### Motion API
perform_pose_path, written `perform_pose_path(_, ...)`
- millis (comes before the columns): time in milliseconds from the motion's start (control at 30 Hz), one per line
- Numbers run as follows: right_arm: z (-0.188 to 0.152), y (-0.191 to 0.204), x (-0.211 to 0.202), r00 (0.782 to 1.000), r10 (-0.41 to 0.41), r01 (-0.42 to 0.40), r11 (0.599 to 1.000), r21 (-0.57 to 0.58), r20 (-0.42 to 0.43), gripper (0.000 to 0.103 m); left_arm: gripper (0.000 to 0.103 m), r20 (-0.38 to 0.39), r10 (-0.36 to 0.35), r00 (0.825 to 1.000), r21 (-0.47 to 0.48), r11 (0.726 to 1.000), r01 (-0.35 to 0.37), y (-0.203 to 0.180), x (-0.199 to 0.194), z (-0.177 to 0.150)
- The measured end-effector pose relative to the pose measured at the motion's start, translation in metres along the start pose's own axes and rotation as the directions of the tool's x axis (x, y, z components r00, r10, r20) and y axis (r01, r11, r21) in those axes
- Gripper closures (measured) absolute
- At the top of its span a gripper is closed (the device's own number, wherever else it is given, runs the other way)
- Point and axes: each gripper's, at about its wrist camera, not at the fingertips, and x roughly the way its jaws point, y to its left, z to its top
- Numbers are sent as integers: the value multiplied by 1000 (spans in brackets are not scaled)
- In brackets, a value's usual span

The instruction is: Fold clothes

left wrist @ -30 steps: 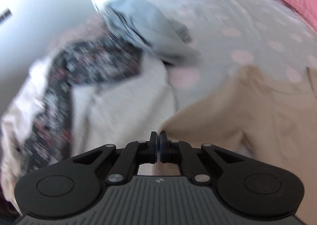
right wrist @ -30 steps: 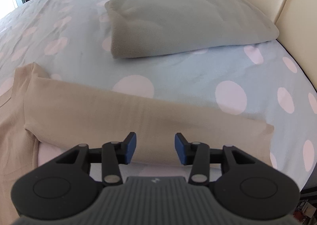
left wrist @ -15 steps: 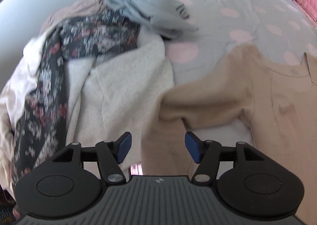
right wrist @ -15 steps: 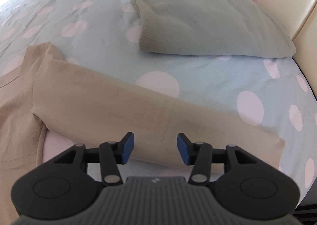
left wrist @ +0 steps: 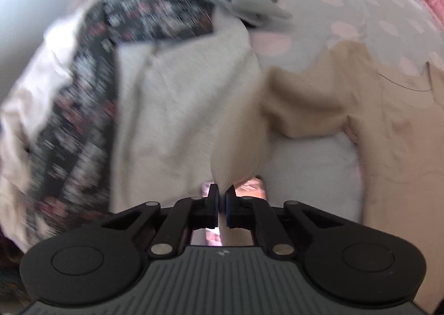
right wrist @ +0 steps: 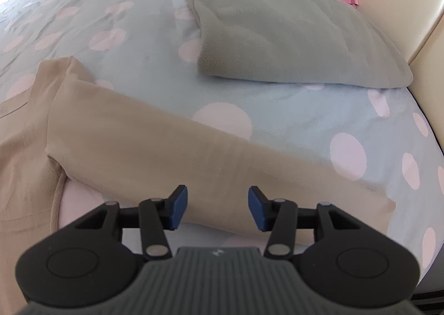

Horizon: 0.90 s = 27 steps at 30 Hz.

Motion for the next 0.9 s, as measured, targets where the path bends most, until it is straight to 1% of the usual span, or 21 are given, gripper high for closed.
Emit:
perform_pose_path(33,0,1,0,1000,-1,1,1000,-4,1,51,100,36,71,997,29,997,-72,3,-6,5)
perform_pose_path(67,0,2,0,1000,-1,1,1000,-10,3,51,100,65,107,992,35,993,-109,7,-10,9)
perform_pose_path(133,0,4,1,1000,-4,4,1000,-21,5,51,100,97,129,987,28,991,-132,8,-13,16)
perform_pose_path(167,0,4,1,1000,-7,7,1000,-24,5,51,100,112,160,981,59,984,-167,2,-12,18)
perform_pose_path(200,0,4,1,1000,-11,11,1000,-27,6,51,100,127,198,972,110,971,-212,-8,-9,17)
perform_pose_path(233,0,4,1,1000,-14,14,999,-29,7,51,100,139,217,966,162,958,-238,-20,-3,15)
perform_pose_path(300,0,3,0,1000,-17,17,1000,-25,6,51,100,126,190,974,219,952,-215,-35,12,12)
perform_pose_path(367,0,3,0,1000,-17,17,1000,-21,5,51,100,98,97,990,232,966,-118,-44,25,9)
perform_pose_path(433,0,4,0,1000,-17,17,1000,-26,6,51,100,62,8,998,201,979,-21,-49,39,6)
perform_pose_path(467,0,5,0,1000,-17,17,999,-30,6,51,99,54,-48,997,182,982,38,-52,44,4)
perform_pose_path(533,1,7,0,1000,-14,14,999,-37,7,51,92,38,-144,989,161,978,136,-59,52,2)
perform_pose_path(633,2,9,-1,1000,-7,8,999,-46,12,51,82,43,-179,983,159,973,170,-68,54,3)
perform_pose_path(667,2,10,-1,1000,-5,6,999,-51,14,51,75,44,-187,981,164,971,177,-70,52,3)
perform_pose_path(700,2,11,-1,1000,-5,6,998,-56,16,50,65,45,-197,979,164,968,188,-71,50,4)
perform_pose_path(767,1,11,-1,1000,-6,7,998,-63,19,50,52,65,-210,976,140,970,199,-70,42,5)
perform_pose_path(900,2,9,0,1000,-4,5,999,-52,12,49,52,98,-235,967,90,970,226,-60,24,7)
